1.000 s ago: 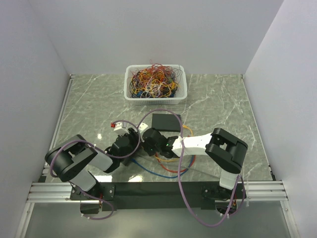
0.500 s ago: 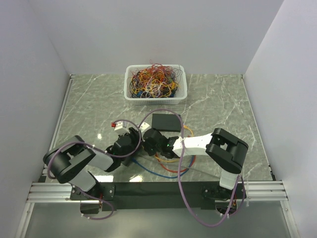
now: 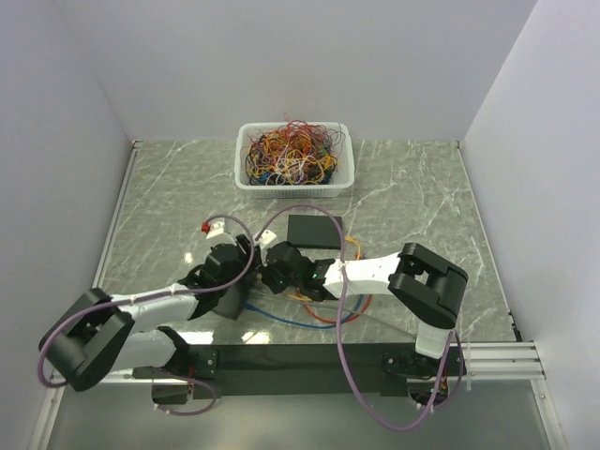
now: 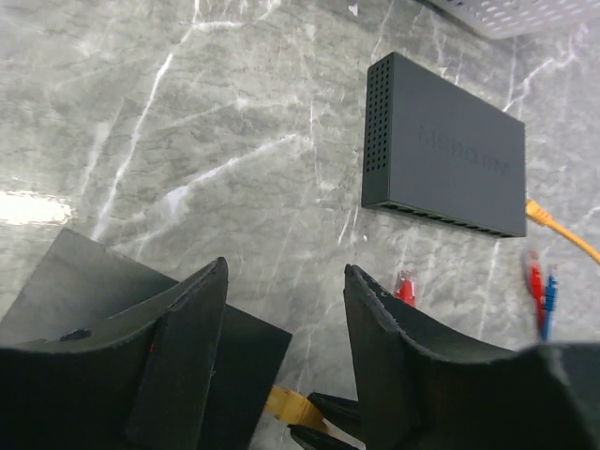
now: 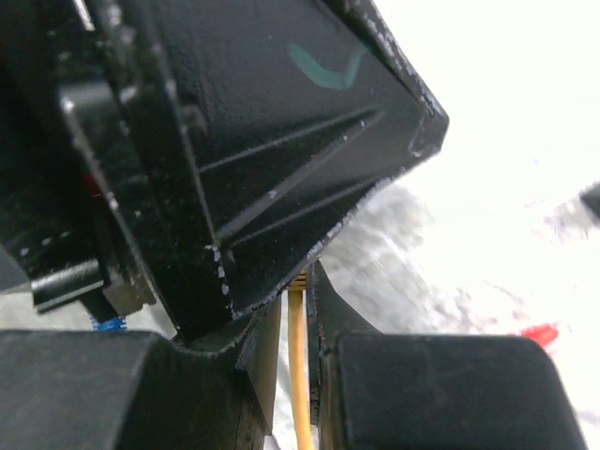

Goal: Insert the plug into the switch port

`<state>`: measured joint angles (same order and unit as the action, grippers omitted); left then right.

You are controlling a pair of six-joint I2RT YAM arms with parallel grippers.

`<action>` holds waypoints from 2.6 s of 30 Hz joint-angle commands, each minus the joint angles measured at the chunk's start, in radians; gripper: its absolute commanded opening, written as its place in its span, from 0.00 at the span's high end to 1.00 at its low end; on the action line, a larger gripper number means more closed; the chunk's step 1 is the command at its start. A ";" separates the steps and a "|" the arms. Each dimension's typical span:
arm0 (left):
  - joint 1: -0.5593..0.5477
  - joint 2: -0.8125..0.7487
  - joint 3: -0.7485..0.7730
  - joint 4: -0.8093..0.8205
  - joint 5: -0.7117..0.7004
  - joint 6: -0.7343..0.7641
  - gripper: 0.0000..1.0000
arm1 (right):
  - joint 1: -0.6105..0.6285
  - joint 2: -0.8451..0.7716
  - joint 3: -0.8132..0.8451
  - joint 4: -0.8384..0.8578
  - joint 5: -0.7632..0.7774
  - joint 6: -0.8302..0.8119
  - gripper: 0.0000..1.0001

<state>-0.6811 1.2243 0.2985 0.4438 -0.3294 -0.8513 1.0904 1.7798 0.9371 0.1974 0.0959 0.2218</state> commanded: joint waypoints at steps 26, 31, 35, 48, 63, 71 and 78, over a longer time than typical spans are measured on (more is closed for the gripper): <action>0.137 -0.107 0.096 -0.384 0.028 -0.060 0.21 | -0.007 0.085 0.206 0.089 0.054 0.013 1.00; 0.152 -0.166 0.122 -0.485 -0.049 -0.071 0.35 | -0.007 0.095 0.218 0.079 0.057 0.021 1.00; 0.187 -0.158 0.132 -0.470 -0.020 -0.058 0.70 | -0.009 0.105 0.229 0.062 0.064 0.028 0.97; 0.302 -0.242 0.186 -0.527 0.006 0.003 0.53 | -0.011 0.148 0.279 0.002 0.099 0.036 1.00; 0.615 0.086 0.172 -0.291 0.414 0.041 0.43 | -0.011 0.175 0.299 -0.016 0.099 0.031 1.00; 0.615 0.106 0.149 -0.258 0.490 0.047 0.44 | -0.009 0.193 0.319 -0.021 0.093 0.047 1.00; 0.609 0.135 0.122 -0.205 0.544 0.038 0.47 | -0.009 0.243 0.390 -0.058 0.100 0.088 1.00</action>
<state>-0.0574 1.3422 0.4427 0.2070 0.1074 -0.8059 1.0859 2.0075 1.2381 0.0521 0.1825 0.2649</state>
